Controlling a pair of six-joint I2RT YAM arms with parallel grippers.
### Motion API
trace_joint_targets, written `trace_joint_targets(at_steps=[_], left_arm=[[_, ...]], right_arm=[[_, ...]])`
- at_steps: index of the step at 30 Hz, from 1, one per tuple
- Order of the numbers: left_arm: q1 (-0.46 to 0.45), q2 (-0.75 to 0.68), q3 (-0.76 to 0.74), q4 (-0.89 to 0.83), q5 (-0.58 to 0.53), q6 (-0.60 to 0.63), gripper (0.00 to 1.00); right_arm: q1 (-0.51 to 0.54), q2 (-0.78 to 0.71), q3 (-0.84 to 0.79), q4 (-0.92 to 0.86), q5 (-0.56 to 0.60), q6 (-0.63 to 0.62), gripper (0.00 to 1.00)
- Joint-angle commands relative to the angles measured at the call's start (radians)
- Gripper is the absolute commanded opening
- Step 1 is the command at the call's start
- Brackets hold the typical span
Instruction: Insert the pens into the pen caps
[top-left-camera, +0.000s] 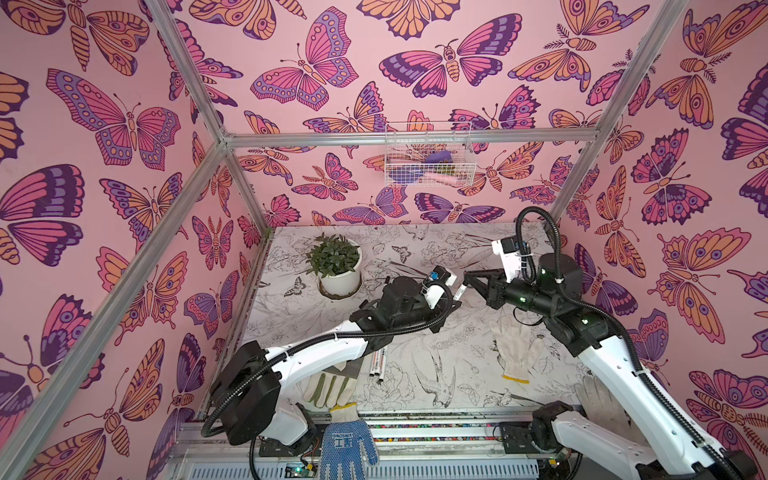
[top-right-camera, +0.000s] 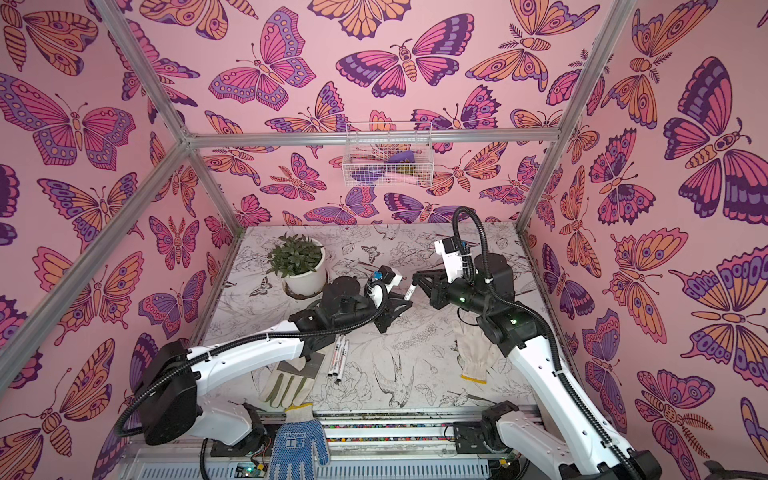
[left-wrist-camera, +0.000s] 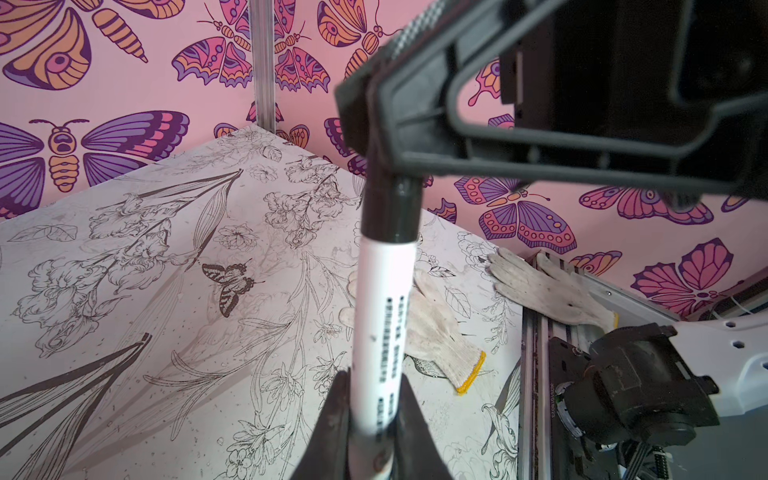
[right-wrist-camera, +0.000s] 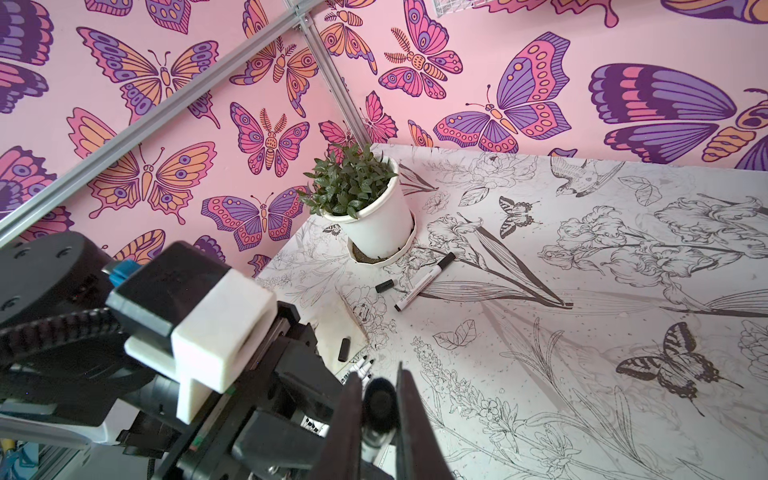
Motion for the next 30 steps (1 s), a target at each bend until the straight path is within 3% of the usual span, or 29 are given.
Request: trace_joint_targets(at_steps=[1,5,9,13,30], left_arm=[[0.088,-0.053,0.055,0.232,-0.190,-0.103,0.00],[0.078,-0.038,0.035,0.230,-0.222,-0.103,0.00],[0.034,-0.016,0.038,0.234,-0.290,0.027,0.00],[0.030,0.000,0.072,0.246,-0.332,0.011,0.00],[0.030,0.041,0.228,0.394,-0.386,0.048,0.00]], right_arm=[[0.004,0.031,-0.018,-0.260,-0.151,0.000,0.00],[0.005,0.075,0.005,-0.252,-0.249,-0.004,0.00],[0.006,0.114,0.019,-0.270,-0.336,-0.013,0.00],[0.015,0.139,0.030,-0.344,-0.365,-0.058,0.00],[0.098,0.154,0.013,-0.575,-0.214,-0.235,0.00]])
